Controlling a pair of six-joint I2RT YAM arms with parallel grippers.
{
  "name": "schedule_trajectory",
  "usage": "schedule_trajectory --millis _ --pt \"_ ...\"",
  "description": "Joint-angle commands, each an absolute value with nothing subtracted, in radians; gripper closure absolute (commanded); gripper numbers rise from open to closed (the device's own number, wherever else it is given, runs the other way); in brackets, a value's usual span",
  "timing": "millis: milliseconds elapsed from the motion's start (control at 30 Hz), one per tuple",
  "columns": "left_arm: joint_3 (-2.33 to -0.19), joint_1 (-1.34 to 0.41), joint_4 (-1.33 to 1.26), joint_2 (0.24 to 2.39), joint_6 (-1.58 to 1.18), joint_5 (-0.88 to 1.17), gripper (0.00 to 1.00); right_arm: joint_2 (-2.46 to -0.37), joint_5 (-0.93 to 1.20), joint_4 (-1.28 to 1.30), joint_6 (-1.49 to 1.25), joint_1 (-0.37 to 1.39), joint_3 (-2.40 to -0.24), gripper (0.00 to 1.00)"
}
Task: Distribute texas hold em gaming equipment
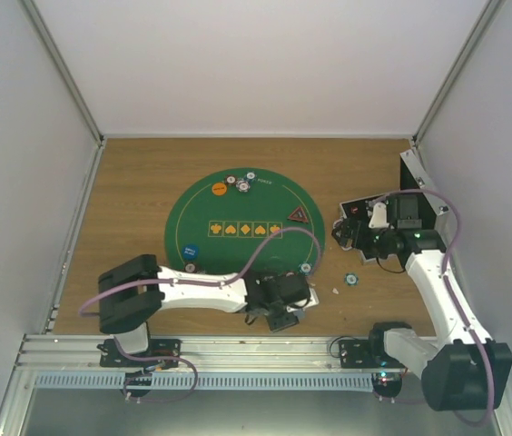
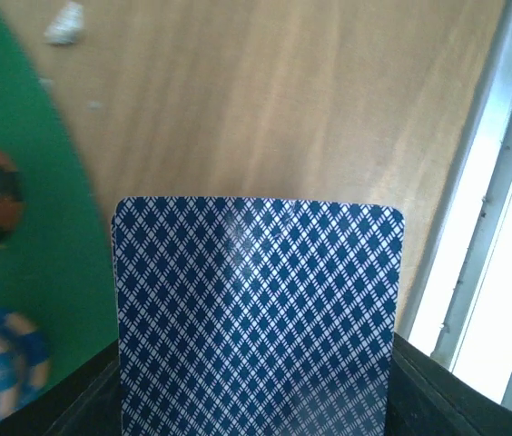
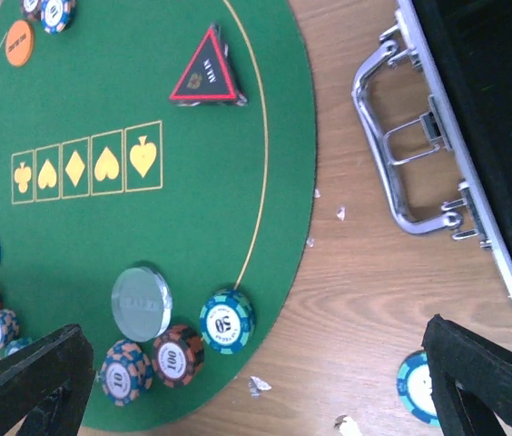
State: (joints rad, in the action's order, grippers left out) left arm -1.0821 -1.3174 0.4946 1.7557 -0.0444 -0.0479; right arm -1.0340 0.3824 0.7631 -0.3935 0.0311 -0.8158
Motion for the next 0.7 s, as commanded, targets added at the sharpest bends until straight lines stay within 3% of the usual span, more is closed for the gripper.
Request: schedule_trajectory --millis 0,333,667 --pt "-1.053 -1.245 0.449 1.64 -0.047 -0.014 0.44 -1.058 0.451 0.798 -0.396 0.021 -0.815 0.0" --pt "-0.944 -1.043 0.536 1.427 0.049 0.059 0.44 -1.194 0.723 0.717 -0.372 0.063 -0.803 0.0" --pt "-0.884 -0.834 0.559 1.31 0.142 0.119 0.44 -1.507 0.776 0.624 -0.387 0.382 -1.002 0.0"
